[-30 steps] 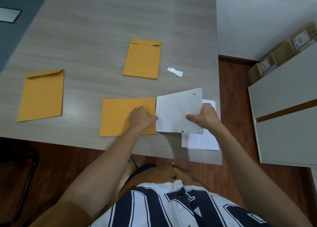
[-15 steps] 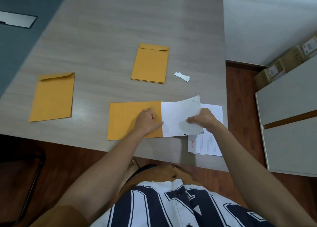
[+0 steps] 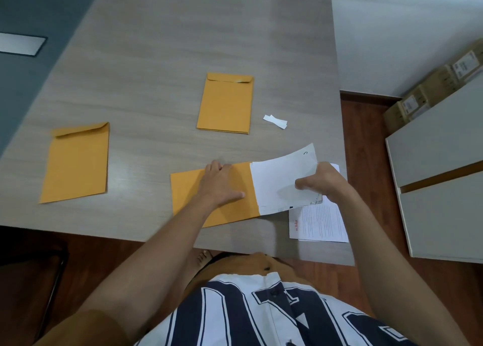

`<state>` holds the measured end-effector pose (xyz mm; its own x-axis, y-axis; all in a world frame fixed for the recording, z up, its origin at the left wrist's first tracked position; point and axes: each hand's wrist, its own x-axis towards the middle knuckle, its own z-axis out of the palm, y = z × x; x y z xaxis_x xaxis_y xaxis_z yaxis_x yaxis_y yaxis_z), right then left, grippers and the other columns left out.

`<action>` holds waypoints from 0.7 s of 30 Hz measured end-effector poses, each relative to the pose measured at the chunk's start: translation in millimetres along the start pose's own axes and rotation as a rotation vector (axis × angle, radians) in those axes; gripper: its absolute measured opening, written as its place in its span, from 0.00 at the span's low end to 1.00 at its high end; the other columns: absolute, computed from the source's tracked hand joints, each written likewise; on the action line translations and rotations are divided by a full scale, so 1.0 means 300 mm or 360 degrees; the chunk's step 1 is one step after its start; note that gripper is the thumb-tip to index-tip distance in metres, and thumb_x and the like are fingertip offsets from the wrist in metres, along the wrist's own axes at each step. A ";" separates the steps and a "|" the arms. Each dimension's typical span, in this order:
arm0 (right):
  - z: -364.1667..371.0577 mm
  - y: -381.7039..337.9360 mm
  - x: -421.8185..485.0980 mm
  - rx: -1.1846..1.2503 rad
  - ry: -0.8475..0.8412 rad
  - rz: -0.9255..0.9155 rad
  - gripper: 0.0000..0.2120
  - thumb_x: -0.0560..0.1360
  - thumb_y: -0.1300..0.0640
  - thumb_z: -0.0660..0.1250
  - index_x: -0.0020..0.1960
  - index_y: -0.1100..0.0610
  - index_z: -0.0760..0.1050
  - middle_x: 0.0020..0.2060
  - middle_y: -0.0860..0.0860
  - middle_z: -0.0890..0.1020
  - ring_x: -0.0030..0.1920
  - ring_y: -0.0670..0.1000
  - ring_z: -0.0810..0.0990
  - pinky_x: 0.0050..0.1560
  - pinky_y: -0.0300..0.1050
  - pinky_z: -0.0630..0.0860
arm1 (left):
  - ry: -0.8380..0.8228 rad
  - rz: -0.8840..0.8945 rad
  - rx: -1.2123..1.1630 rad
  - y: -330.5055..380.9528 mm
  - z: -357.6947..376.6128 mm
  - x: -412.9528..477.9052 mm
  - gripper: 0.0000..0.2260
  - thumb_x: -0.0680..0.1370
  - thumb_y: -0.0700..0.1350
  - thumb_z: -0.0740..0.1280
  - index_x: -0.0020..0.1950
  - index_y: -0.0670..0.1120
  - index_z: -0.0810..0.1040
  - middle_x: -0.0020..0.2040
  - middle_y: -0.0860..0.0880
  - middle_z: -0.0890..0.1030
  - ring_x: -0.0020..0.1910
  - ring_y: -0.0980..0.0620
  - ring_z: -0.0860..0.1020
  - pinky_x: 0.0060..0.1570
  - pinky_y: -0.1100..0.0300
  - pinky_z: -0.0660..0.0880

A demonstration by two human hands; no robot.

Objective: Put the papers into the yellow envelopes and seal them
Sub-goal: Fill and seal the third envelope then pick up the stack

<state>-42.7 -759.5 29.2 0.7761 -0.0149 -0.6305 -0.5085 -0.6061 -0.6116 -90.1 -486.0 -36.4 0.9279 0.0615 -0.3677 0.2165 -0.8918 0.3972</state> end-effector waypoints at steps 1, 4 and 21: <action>-0.001 -0.006 0.001 -0.0005 0.0003 0.0006 0.13 0.65 0.63 0.75 0.48 0.57 0.79 0.45 0.52 0.83 0.42 0.51 0.81 0.39 0.44 0.78 | 0.0003 0.0000 -0.0001 -0.003 0.001 0.001 0.42 0.61 0.66 0.74 0.71 0.51 0.67 0.60 0.49 0.67 0.63 0.49 0.66 0.54 0.58 0.66; -0.003 -0.019 0.010 -0.0026 -0.0018 0.0034 0.12 0.64 0.64 0.74 0.47 0.58 0.79 0.44 0.54 0.83 0.40 0.53 0.82 0.36 0.44 0.78 | 0.0009 0.0003 0.0000 -0.010 0.003 0.004 0.43 0.61 0.67 0.74 0.71 0.52 0.67 0.60 0.49 0.67 0.62 0.49 0.66 0.55 0.57 0.67; 0.046 0.043 0.055 0.0069 -0.0147 0.0101 0.12 0.65 0.63 0.77 0.46 0.54 0.80 0.45 0.50 0.84 0.44 0.50 0.82 0.38 0.43 0.77 | -0.0291 0.0431 0.0482 -0.052 -0.024 -0.045 0.70 0.51 0.73 0.75 0.78 0.57 0.34 0.80 0.45 0.43 0.79 0.39 0.39 0.76 0.40 0.44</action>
<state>-41.7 -756.8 4.4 0.7053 0.0226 -0.7086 -0.5726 -0.5711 -0.5882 -103.6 -469.8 -31.5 0.8641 -0.2482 -0.4378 -0.1506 -0.9576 0.2457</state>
